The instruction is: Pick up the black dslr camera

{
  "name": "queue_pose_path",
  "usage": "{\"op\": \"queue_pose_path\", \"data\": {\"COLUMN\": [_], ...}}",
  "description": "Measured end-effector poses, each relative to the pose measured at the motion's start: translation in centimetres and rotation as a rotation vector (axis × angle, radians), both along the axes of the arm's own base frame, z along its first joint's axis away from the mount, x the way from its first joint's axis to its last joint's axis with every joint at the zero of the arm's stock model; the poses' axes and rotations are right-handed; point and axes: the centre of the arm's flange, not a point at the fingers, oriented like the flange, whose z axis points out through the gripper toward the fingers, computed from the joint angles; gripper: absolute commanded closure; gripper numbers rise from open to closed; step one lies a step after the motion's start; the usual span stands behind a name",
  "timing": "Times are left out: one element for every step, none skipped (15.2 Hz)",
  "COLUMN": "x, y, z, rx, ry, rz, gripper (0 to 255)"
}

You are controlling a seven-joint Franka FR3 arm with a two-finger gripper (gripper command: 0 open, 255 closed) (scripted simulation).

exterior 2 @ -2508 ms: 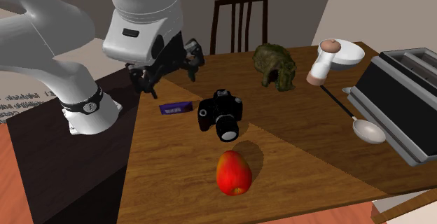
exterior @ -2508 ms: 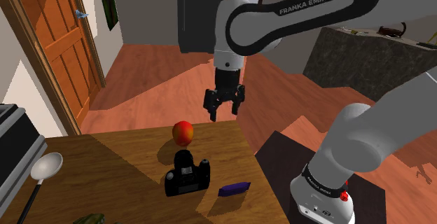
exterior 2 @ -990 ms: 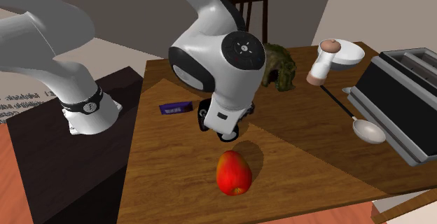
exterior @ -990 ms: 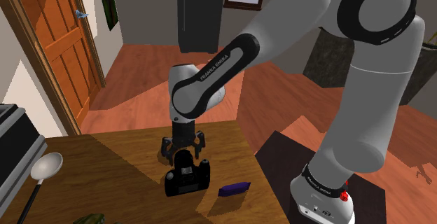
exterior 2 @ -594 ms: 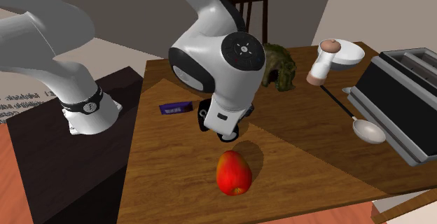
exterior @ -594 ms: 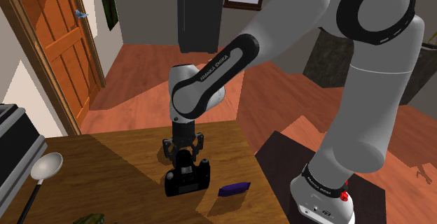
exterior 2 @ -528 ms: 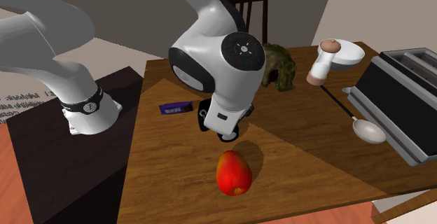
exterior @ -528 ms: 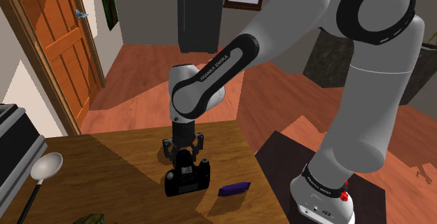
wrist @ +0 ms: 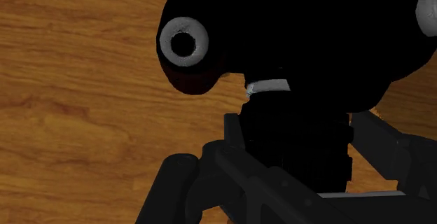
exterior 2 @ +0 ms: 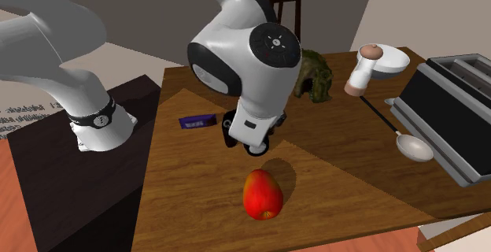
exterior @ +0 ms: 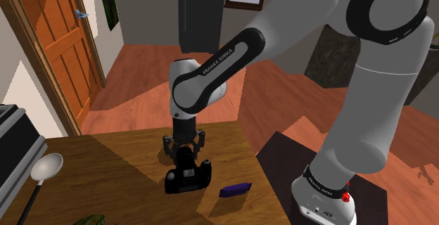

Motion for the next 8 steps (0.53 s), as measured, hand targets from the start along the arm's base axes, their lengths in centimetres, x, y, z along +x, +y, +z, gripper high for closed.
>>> {"op": "queue_pose_path", "data": {"x": [0.0,-0.1,-0.1,-0.2,-0.2,-0.1,0.0,-0.1], "y": [0.0,0.0,0.1,0.0,0.0,0.1,0.0,0.0], "z": [0.6,1.1,1.7,2.3,2.7,3.3,3.8,4.3], "rx": [0.000,0.000,0.000,0.000,0.000,0.000,0.000,0.000], "ry": [0.000,0.000,0.000,0.000,0.000,0.000,0.000,0.000], "rz": [0.000,0.000,0.000,0.000,0.000,0.000,0.000,0.000], "gripper": [255,255,255,255,255,255,255,255]}}
